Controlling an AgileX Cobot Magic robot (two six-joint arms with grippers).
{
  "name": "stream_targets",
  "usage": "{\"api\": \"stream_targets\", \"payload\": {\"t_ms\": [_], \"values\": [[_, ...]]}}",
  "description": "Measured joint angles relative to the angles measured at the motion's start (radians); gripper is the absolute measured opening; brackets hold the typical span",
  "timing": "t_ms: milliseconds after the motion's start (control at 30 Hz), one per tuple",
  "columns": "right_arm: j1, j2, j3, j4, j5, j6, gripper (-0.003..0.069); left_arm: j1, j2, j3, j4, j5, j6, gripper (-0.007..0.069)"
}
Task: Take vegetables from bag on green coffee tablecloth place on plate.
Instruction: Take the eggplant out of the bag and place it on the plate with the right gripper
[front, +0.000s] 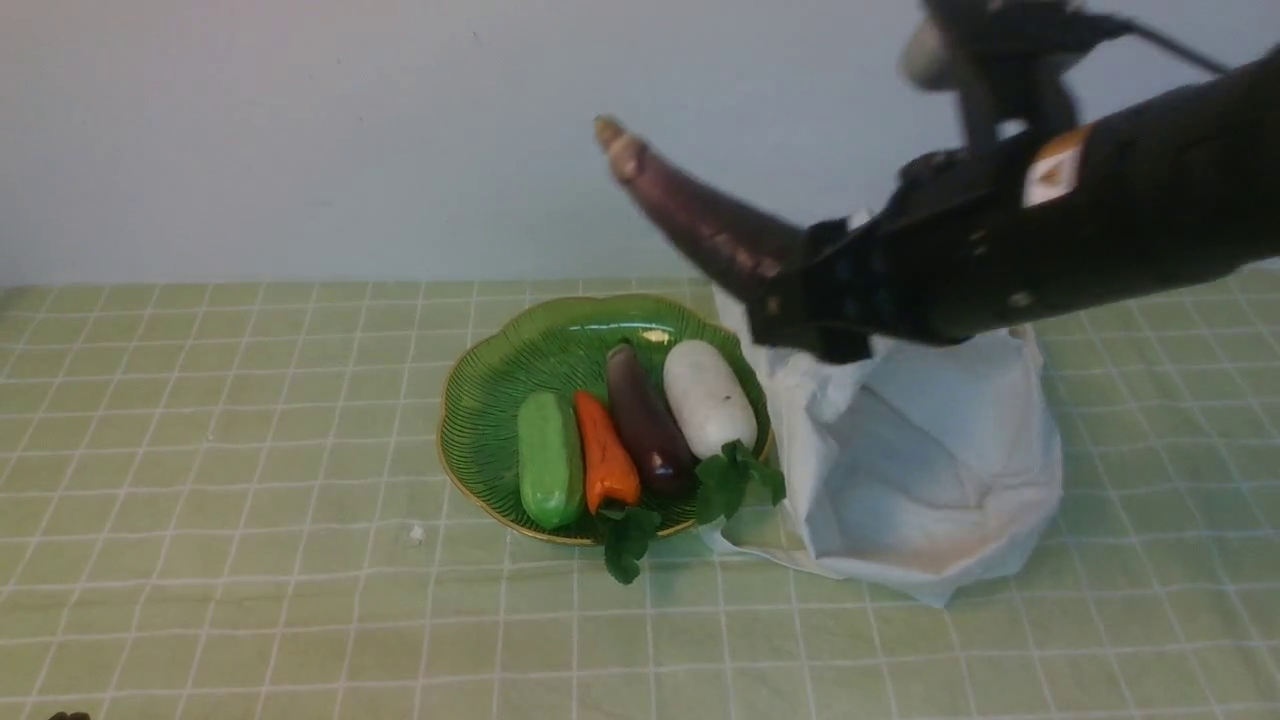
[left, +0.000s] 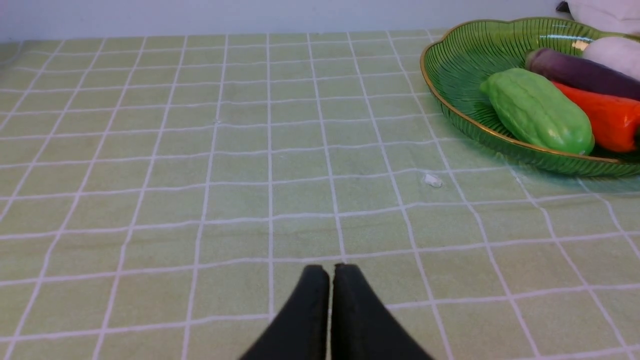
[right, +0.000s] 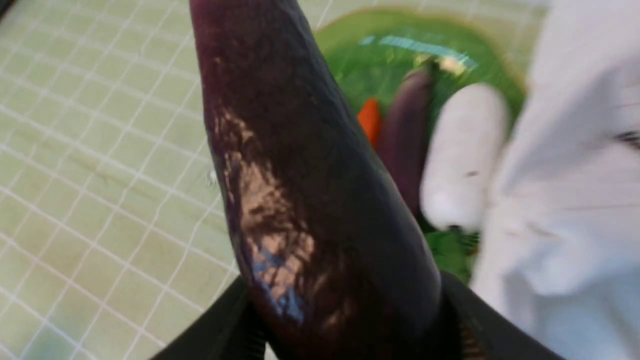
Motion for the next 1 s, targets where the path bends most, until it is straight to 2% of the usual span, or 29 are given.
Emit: {"api": "stream_targets", "payload": {"t_ms": [333, 600, 667, 733, 800, 833, 900, 1000], "values": [[0.022, 0.319, 0.0, 0.007, -0.269, 0.0, 0.0377, 0.0, 0.0, 0.0, 0.0, 0.0, 0.0, -0.0004], [0.022, 0.379, 0.0, 0.007, -0.377, 0.0, 0.0378, 0.0, 0.0, 0.0, 0.0, 0.0, 0.0, -0.0004], [0.022, 0.379, -0.001, 0.007, -0.39, 0.0, 0.0398, 0.0, 0.0, 0.0, 0.0, 0.0, 0.0, -0.0004], [0.022, 0.379, -0.001, 0.007, -0.393, 0.0, 0.0486, 0.0, 0.0, 0.0, 0.0, 0.0, 0.0, -0.0004], [0.022, 0.379, -0.001, 0.004, -0.391, 0.0, 0.0533, 0.0, 0.0, 0.0, 0.0, 0.0, 0.0, -0.0004], [0.022, 0.378, -0.001, -0.002, -0.38, 0.0, 0.0585, 0.0, 0.0, 0.0, 0.0, 0.0, 0.0, -0.0004], [0.022, 0.369, -0.007, -0.014, -0.342, 0.0, 0.0644, 0.0, 0.0, 0.0, 0.0, 0.0, 0.0, -0.0004], [0.022, 0.339, -0.042, -0.043, -0.248, 0.0, 0.068, 0.0, 0.0, 0.0, 0.0, 0.0, 0.0, -0.0004]]}}
